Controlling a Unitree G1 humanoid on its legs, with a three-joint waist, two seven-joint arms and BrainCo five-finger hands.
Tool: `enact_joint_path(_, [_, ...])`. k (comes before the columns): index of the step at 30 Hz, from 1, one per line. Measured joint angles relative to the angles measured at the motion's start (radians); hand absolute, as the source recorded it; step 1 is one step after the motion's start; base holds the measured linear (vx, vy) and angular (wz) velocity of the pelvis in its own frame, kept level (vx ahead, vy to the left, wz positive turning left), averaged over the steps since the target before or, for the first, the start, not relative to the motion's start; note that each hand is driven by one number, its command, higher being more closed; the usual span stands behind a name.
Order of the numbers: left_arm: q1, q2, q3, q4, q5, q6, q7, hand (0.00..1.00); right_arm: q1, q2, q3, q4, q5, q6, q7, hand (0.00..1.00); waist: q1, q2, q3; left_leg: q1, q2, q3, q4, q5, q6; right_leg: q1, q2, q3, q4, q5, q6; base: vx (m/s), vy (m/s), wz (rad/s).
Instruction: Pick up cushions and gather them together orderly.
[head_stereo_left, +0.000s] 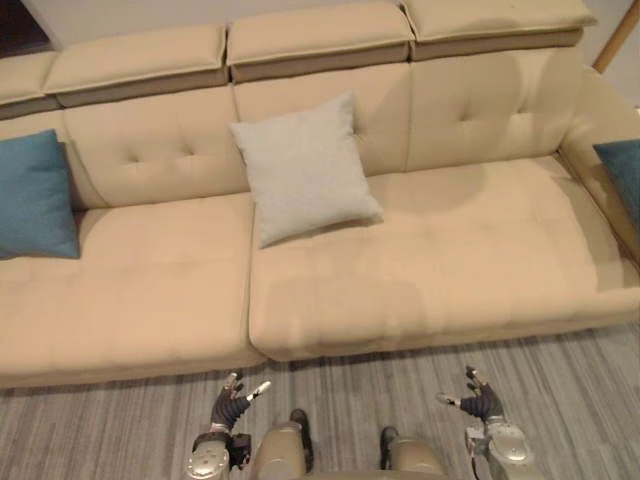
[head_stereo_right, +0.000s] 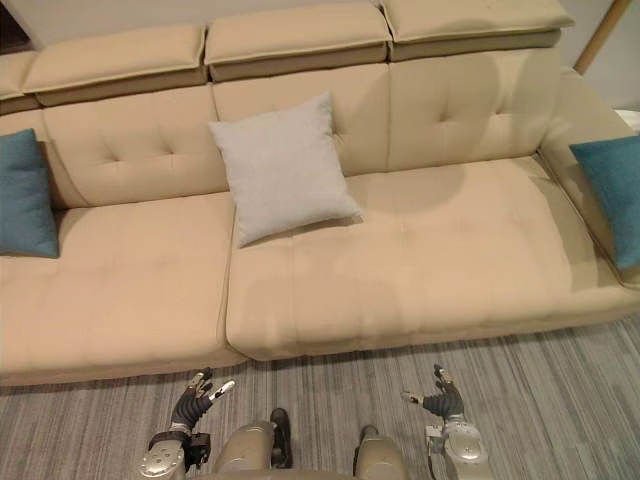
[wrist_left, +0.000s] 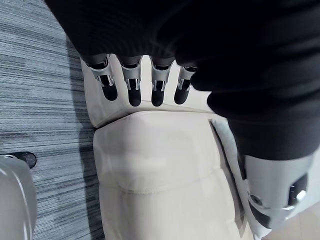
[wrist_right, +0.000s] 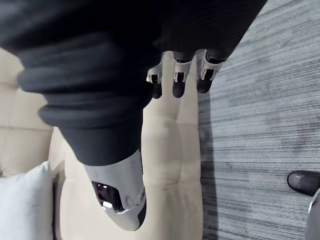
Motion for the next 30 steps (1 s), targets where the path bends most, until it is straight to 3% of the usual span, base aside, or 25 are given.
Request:
enact_joint_path(3, [0.001,0.007,0.001,0.0,0.0,0.002,0.001,0.0,0.018,0.029,-0.016,-0.006,0.001,0.0,0.001,0.0,-0.003,-0.033,-0.014,0.062,-0.026,0.043,-0.11,0.013,-0.004,0.014,-0.012,0.045,-0.073,0.048,0.026,-0.13,0.114,-0.45])
enact_joint_path(5, [-0.008,0.008,-0.003,0.0,0.0,0.002,0.001,0.0,0.041,0.033,-0.037,-0.005,0.007,0.001,0.0,0.0,-0.008,-0.04,-0.033,0.075,-0.047,0.057,-0.149,0.015,-0.001,0.019,-0.021,0.066,-0.121,0.079,0.041,-0.04,0.116,-0.33])
enact_joint_path(11, [-0.012,0.017,-0.014,0.0,0.0,0.002,0.0,0.0,0.05,0.054,-0.057,-0.003,0.04,0.009,0.0,0.0,-0.045,-0.034,-0.036,0.125,-0.057,0.174,-0.151,0.007,0.025,0.02,-0.014,0.202,-0.183,0.146,0.062,0.01,0.097,-0.71])
enact_joint_path(13, [-0.01,0.017,-0.013,-0.009,0.0,0.003,0.001,0.0,0.032,0.071,-0.054,-0.005,0.05,0.008,0.0,0.0,-0.051,-0.03,-0.035,0.135,-0.017,0.291,-0.082,-0.042,0.028,-0.017,0.025,0.251,-0.175,0.198,0.053,0.04,0.071,-1.53])
enact_joint_path(14, [-0.008,0.017,-0.013,-0.015,0.0,0.003,0.0,0.0,0.023,0.074,-0.051,-0.004,0.058,0.008,0.0,0.0,-0.051,-0.028,-0.035,0.136,0.002,0.329,-0.068,-0.054,0.027,-0.032,0.034,0.224,-0.179,0.22,0.037,0.01,0.006,-2.01])
enact_joint_path(16, [-0.022,0.022,-0.014,-0.029,0.0,0.006,0.001,0.0,-0.005,0.072,-0.051,0.0,0.077,0.008,-0.004,0.0,-0.059,-0.017,-0.025,0.164,0.06,0.495,-0.033,-0.091,0.025,-0.072,-0.01,-0.094,-0.163,0.162,-0.096,0.01,-0.024,-2.02])
enact_joint_path(17, [-0.035,0.022,-0.017,-0.03,0.0,0.007,0.0,0.0,-0.009,0.068,-0.053,0.006,0.077,0.008,-0.005,0.0,-0.06,-0.012,-0.022,0.185,0.067,0.538,-0.031,-0.098,0.021,-0.078,-0.042,-0.194,-0.143,0.15,-0.114,0.04,0.022,-1.92])
enact_joint_path(18, [-0.046,0.022,-0.025,-0.029,0.0,0.009,0.0,0.0,-0.017,0.067,-0.053,0.03,0.077,0.009,-0.01,0.0,-0.06,-0.007,-0.02,0.225,0.083,0.621,-0.023,-0.109,0.012,-0.076,-0.098,-0.371,-0.099,0.138,-0.131,0.07,0.016,-1.97])
enact_joint_path(19, [-0.051,0.023,-0.035,-0.029,0.0,0.015,0.001,0.0,-0.025,0.068,-0.052,0.046,0.076,0.01,-0.014,0.0,-0.06,-0.002,-0.018,0.265,0.096,0.689,-0.022,-0.118,-0.001,-0.07,-0.145,-0.524,-0.057,0.128,-0.145,0.14,-0.033,-1.97])
enact_joint_path(21, [-0.074,0.028,-0.038,-0.028,0.0,0.017,0.001,0.0,-0.032,0.069,-0.052,0.075,0.075,0.011,-0.019,0.0,-0.064,0.0,-0.019,0.315,0.102,0.76,-0.024,-0.126,-0.014,-0.07,-0.171,-0.641,-0.003,0.123,-0.135,0.19,-0.164,-1.84])
enact_joint_path(23, [-0.096,0.025,-0.046,-0.025,0.0,0.019,0.0,0.0,-0.037,0.064,-0.053,0.078,0.075,0.012,-0.021,0.0,-0.074,0.01,-0.015,0.349,0.123,0.784,-0.004,-0.135,-0.036,-0.116,-0.12,-0.548,0.036,0.097,-0.103,0.21,-0.216,-1.75])
enact_joint_path(25, [-0.116,0.019,-0.052,-0.019,0.0,0.021,0.0,0.0,-0.039,0.062,-0.051,0.078,0.075,0.014,-0.021,0.0,-0.086,0.016,-0.012,0.353,0.181,0.775,0.11,-0.138,-0.043,-0.124,-0.075,-0.483,0.051,0.064,-0.111,0.2,-0.164,-1.37])
enact_joint_path(26, [-0.127,0.006,-0.058,-0.02,0.0,0.023,0.0,0.0,-0.037,0.056,-0.05,0.078,0.075,0.014,-0.022,0.0,-0.087,0.028,-0.009,0.342,0.258,0.722,0.274,-0.114,-0.024,-0.107,-0.025,-0.426,0.049,0.047,-0.124,0.28,-0.168,-1.54])
enact_joint_path(27, [-0.134,0.0,-0.078,-0.018,-0.001,0.024,0.0,0.0,-0.033,0.054,-0.049,0.078,0.075,0.015,-0.024,0.0,-0.087,0.036,-0.004,0.306,0.309,0.616,0.423,-0.053,0.068,-0.079,0.019,-0.384,0.041,0.03,-0.139,0.28,-0.16,-1.55])
enact_joint_path(28, [-0.134,-0.002,-0.09,-0.019,-0.001,0.024,-0.001,0.0,-0.034,0.053,-0.046,0.078,0.075,0.015,-0.026,0.0,-0.085,0.036,-0.002,0.273,0.324,0.537,0.505,-0.006,0.112,-0.06,0.03,-0.354,0.034,0.023,-0.144,0.35,-0.089,-1.49])
enact_joint_path(29, [-0.132,-0.017,-0.105,-0.019,-0.001,0.024,0.0,0.0,-0.033,0.058,-0.044,0.078,0.075,0.019,-0.034,0.0,-0.08,0.03,0.007,0.177,0.278,0.337,0.646,-0.067,0.056,-0.029,0.054,-0.287,0.03,0.008,-0.152,0.35,-0.02,-1.48])
enact_joint_path(30, [-0.131,-0.024,-0.113,-0.018,-0.001,0.024,0.001,0.0,-0.038,0.054,-0.045,0.085,0.075,0.023,-0.047,0.0,-0.072,0.03,0.012,0.108,0.207,0.219,0.702,-0.117,0.017,-0.005,0.059,-0.237,0.027,0.0,-0.155,0.36,0.031,-1.72])
